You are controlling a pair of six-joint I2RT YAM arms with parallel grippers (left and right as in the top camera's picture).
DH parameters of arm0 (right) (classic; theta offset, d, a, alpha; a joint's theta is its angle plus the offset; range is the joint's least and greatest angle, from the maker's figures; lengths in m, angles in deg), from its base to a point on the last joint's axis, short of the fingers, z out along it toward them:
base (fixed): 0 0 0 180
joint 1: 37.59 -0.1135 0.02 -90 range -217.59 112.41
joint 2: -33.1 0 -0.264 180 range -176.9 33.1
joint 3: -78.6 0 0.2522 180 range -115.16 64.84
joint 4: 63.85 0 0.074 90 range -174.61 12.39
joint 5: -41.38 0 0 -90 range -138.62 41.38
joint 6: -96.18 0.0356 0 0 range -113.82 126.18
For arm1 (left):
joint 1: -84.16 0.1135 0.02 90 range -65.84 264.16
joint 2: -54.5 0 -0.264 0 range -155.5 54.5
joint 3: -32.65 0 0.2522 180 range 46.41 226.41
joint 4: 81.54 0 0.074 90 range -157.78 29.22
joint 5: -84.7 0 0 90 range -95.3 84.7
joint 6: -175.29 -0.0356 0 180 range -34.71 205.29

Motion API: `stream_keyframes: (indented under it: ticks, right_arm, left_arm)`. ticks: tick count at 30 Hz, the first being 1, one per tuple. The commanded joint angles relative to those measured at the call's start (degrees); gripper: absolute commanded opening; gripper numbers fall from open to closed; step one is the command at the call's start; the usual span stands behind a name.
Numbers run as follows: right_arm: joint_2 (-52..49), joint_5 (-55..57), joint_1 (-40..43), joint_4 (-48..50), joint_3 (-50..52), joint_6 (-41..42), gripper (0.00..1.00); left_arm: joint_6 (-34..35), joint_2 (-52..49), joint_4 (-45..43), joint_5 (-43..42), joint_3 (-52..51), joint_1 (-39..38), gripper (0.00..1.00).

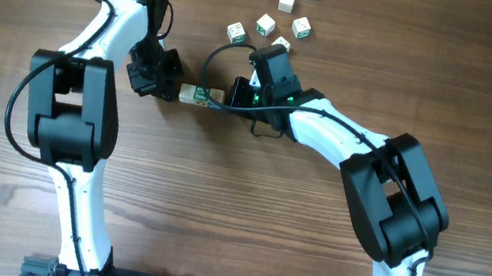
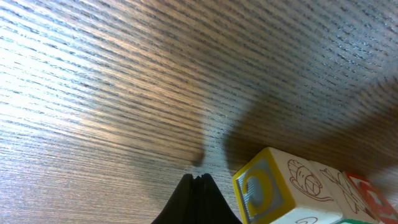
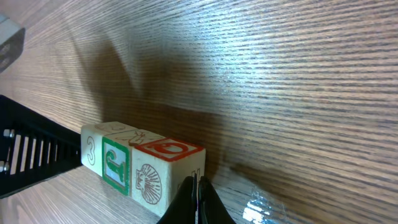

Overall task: Form a horizontal line
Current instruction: 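Open both grippers and lift them away from the block row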

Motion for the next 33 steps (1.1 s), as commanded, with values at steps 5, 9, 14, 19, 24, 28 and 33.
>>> stream_keyframes:
  ticks: [5,9,14,19,24,28,33]
  right_arm:
    - [1.03,10.27,1.03,-6.86,0.52,-1.22,0.05]
    - [7.30,20.92,2.64,-13.05,0.52,-1.33,0.05]
    - [19.37,35.39,4.07,-20.37,0.52,-4.72,0.04]
    - [37.70,50.27,4.81,-32.76,0.52,-5.84,0.04]
    - [51.30,52.68,4.81,-41.68,0.52,-5.70,0.05]
    - [61.88,52.70,4.79,-48.87,0.52,-5.57,0.05]
    - [72.65,53.48,4.79,-53.62,0.52,-5.68,0.04]
  left_arm:
    - [-0.66,-0.70,1.55,2.71,-0.22,0.79,0.04]
    - [-0.66,2.08,3.67,3.82,-0.22,2.40,0.04]
    - [-0.68,11.43,4.68,3.91,-0.22,3.87,0.04]
    - [-0.66,30.51,6.14,6.43,-0.24,1.27,0.04]
    - [-0.61,47.10,7.37,11.04,-0.26,-5.35,0.04]
    - [1.51,58.69,9.53,17.49,-1.42,-12.28,0.04]
    - [3.30,71.19,9.11,18.97,-9.57,-18.08,0.04]
